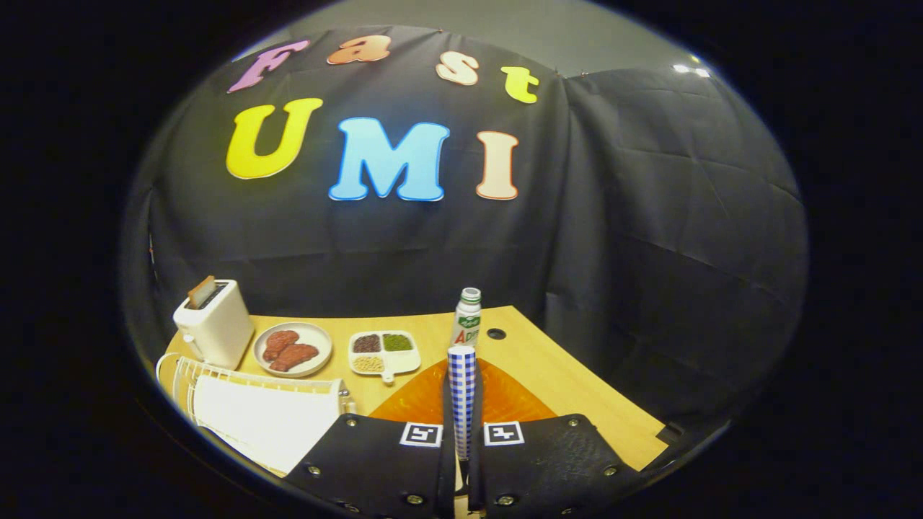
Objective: Take the plate from the dish rack, then take the spoon from the basket and place it into the plate.
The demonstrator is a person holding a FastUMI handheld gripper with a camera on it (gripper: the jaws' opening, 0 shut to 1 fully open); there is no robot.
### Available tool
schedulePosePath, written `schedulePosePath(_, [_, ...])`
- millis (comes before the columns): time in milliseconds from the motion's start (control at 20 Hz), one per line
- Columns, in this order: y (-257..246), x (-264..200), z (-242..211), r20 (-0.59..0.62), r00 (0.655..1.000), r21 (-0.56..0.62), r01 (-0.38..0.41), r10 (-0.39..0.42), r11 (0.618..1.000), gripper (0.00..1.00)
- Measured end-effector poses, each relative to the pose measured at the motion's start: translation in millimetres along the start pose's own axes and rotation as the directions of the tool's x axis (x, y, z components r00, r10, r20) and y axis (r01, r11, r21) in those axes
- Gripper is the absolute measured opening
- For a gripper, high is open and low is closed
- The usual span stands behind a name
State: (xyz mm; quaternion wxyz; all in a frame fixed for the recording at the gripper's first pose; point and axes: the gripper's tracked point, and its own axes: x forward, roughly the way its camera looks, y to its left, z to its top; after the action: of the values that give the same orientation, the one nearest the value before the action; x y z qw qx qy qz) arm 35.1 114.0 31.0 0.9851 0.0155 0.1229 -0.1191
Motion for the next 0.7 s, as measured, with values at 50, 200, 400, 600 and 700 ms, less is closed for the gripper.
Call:
schedulePosePath(50, [15, -12, -5, -0.003, 0.999, -0.007, -0.032, 0.031, 0.999, 0.07])
schedulePosePath(200, [53, -44, -25, -0.027, 0.993, -0.026, -0.113, 0.112, 0.993, 0.07])
schedulePosePath(400, [93, -81, -65, -0.085, 0.975, -0.058, -0.21, 0.204, 0.976, 0.07])
schedulePosePath(600, [113, -102, -115, -0.155, 0.949, -0.112, -0.292, 0.274, 0.95, 0.07])
schedulePosePath(700, [118, -107, -140, -0.198, 0.936, -0.128, -0.32, 0.292, 0.939, 0.07])
